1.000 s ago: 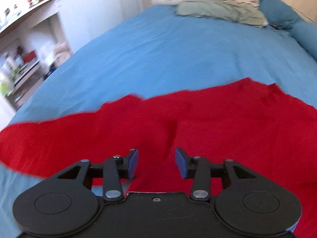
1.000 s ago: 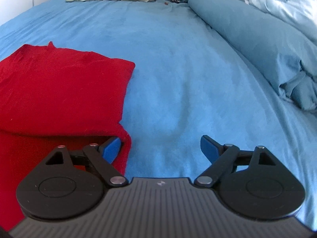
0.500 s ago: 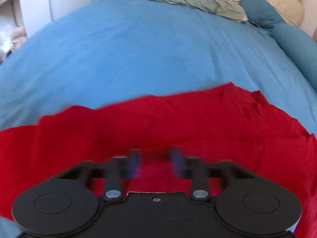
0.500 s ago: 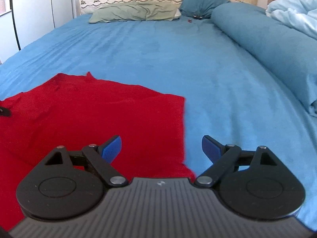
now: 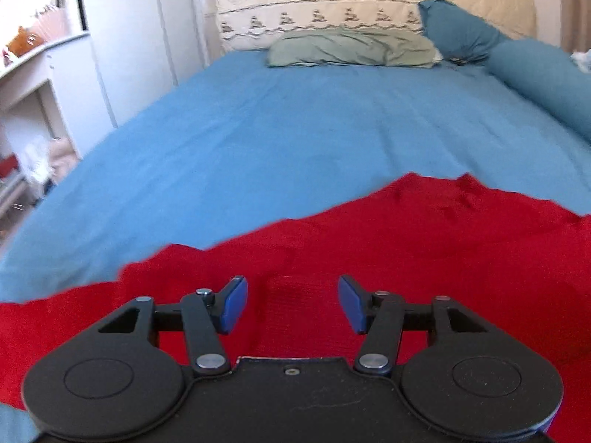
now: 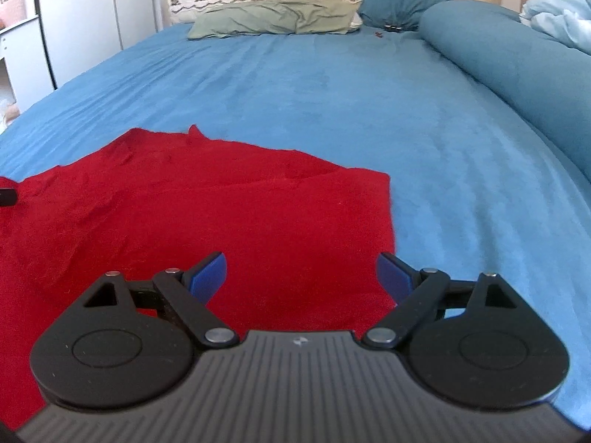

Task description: Fold small clothes

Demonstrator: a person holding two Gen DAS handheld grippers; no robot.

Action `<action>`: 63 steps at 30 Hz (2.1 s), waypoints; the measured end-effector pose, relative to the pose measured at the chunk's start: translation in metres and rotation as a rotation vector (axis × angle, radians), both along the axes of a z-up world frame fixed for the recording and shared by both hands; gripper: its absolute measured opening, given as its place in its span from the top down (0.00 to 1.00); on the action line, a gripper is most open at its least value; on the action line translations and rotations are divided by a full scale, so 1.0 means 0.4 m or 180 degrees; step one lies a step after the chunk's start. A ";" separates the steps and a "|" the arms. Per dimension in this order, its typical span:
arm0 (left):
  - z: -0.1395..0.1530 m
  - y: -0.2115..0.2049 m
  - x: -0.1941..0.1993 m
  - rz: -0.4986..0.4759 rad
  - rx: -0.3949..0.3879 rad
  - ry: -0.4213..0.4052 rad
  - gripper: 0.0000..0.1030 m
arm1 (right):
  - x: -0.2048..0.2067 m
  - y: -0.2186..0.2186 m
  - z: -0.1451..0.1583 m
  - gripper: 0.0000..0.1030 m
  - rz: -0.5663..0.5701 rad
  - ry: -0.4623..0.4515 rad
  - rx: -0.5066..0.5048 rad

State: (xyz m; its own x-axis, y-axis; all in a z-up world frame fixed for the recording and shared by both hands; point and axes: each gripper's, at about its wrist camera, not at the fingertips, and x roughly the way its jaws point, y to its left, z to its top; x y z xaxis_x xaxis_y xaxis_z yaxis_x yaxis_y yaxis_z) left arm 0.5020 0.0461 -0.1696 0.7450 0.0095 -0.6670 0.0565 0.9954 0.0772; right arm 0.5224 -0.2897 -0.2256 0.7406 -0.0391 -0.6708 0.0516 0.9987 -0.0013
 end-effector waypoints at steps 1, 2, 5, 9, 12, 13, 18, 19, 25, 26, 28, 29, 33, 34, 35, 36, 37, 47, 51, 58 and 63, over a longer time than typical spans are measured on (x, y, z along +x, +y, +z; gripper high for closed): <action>-0.004 -0.009 -0.002 -0.0067 -0.0029 0.0027 0.40 | 0.004 -0.002 -0.009 0.00 0.0001 0.0050 0.0001; -0.009 -0.023 0.004 -0.0131 -0.0048 0.0083 0.40 | 0.007 -0.007 -0.021 0.00 -0.0022 0.0142 0.0007; -0.050 -0.049 0.012 -0.0202 -0.0094 0.0347 0.40 | -0.005 -0.039 -0.049 0.00 -0.0147 0.0206 0.0088; -0.076 -0.053 -0.010 -0.0147 -0.0130 0.0404 0.40 | -0.034 -0.089 -0.068 0.00 -0.0313 0.0200 0.0341; -0.053 -0.055 -0.018 -0.0088 -0.0164 0.0407 0.40 | -0.049 -0.085 -0.057 0.00 -0.0265 0.0192 0.0254; -0.044 -0.054 -0.007 -0.0057 -0.0196 0.0387 0.40 | -0.055 -0.087 -0.046 0.00 -0.0281 0.0170 0.0261; 0.073 -0.011 -0.057 0.0105 -0.0362 0.0169 0.34 | -0.099 -0.080 0.066 0.00 -0.0280 -0.0077 0.0286; 0.107 0.006 -0.071 0.0157 -0.0403 0.0119 0.30 | -0.109 -0.071 0.097 0.00 -0.0261 -0.0126 0.0240; 0.259 0.113 -0.158 0.0514 -0.0638 -0.0071 0.02 | -0.150 0.034 0.269 0.00 -0.0104 -0.0250 0.0227; 0.275 0.140 -0.176 0.0581 -0.0674 -0.0115 0.02 | -0.155 0.059 0.287 0.00 -0.0077 -0.0228 0.0253; 0.294 0.200 -0.204 0.0693 -0.0753 -0.0130 0.02 | -0.160 0.116 0.310 0.00 -0.0013 -0.0168 0.0316; 0.296 0.225 -0.208 0.0765 -0.0779 -0.0126 0.02 | -0.161 0.142 0.318 0.00 0.0011 -0.0159 0.0331; 0.278 0.388 -0.246 0.1101 -0.0892 -0.0085 0.02 | -0.164 0.270 0.313 0.00 0.0099 -0.0089 0.0446; 0.266 0.432 -0.253 0.1192 -0.0906 -0.0073 0.03 | -0.165 0.299 0.306 0.00 0.0112 -0.0078 0.0477; 0.252 0.476 -0.260 0.1278 -0.0916 -0.0060 0.03 | -0.166 0.334 0.297 0.00 0.0122 -0.0064 0.0501; 0.239 0.517 -0.267 0.1359 -0.0939 -0.0043 0.04 | -0.169 0.363 0.287 0.00 0.0132 -0.0051 0.0514; 0.220 0.566 -0.271 0.1448 -0.0980 -0.0024 0.07 | -0.171 0.396 0.276 0.00 0.0138 -0.0030 0.0523; 0.045 0.914 -0.288 0.2126 -0.1198 0.0262 0.46 | -0.186 0.621 0.156 0.00 -0.0006 0.0207 0.0513; -0.008 0.972 -0.279 0.2141 -0.1268 0.0292 0.64 | -0.189 0.662 0.131 0.00 -0.0087 0.0210 0.0469; -0.014 0.974 -0.220 0.2031 -0.1078 0.0196 0.94 | -0.184 0.677 0.109 0.00 -0.0111 0.0215 0.0442; 0.010 0.945 -0.187 0.1983 -0.0923 0.0083 0.95 | -0.175 0.644 0.110 0.00 -0.0187 0.0167 0.0507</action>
State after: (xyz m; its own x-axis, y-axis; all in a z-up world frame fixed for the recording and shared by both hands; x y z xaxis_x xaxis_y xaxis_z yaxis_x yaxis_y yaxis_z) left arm 0.4273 0.4240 -0.1656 0.6422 0.2493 -0.7248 -0.5349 0.8231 -0.1908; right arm 0.4524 -0.0319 -0.1815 0.7040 0.0286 -0.7096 0.1137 0.9818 0.1524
